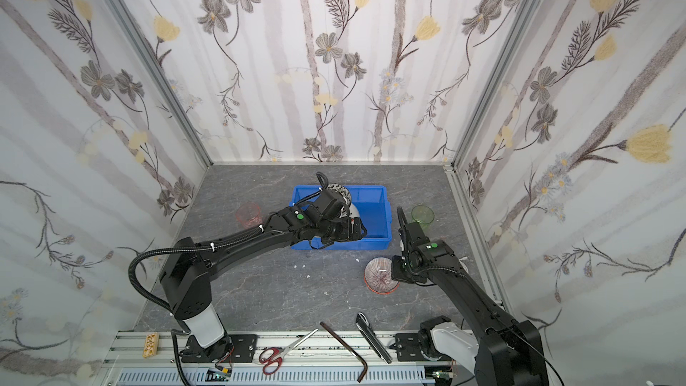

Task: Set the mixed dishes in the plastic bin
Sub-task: 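Grasp and lift the pink-striped bowl off the stack with the right gripper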

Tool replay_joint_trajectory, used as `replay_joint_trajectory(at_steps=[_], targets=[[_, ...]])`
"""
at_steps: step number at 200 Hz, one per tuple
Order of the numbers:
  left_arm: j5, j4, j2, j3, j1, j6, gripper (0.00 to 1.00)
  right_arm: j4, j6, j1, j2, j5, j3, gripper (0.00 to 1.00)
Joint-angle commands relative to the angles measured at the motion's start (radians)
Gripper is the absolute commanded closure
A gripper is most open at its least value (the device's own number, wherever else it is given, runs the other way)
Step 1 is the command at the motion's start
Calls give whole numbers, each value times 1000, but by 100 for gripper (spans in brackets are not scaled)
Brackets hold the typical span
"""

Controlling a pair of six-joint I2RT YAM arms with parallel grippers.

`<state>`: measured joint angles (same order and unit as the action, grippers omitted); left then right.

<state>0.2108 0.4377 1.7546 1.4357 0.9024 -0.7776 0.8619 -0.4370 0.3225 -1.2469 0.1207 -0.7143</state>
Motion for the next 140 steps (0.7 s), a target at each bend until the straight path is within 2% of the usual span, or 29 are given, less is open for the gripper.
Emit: replay_joint_trajectory(at_steps=[1,140], targets=[[3,-30,3,-1,1,-2,2,-21,-6,3,6,7,-11,92],[27,-34,13,-13,1,-2,2,-18,-4,3,15,23,-32,97]])
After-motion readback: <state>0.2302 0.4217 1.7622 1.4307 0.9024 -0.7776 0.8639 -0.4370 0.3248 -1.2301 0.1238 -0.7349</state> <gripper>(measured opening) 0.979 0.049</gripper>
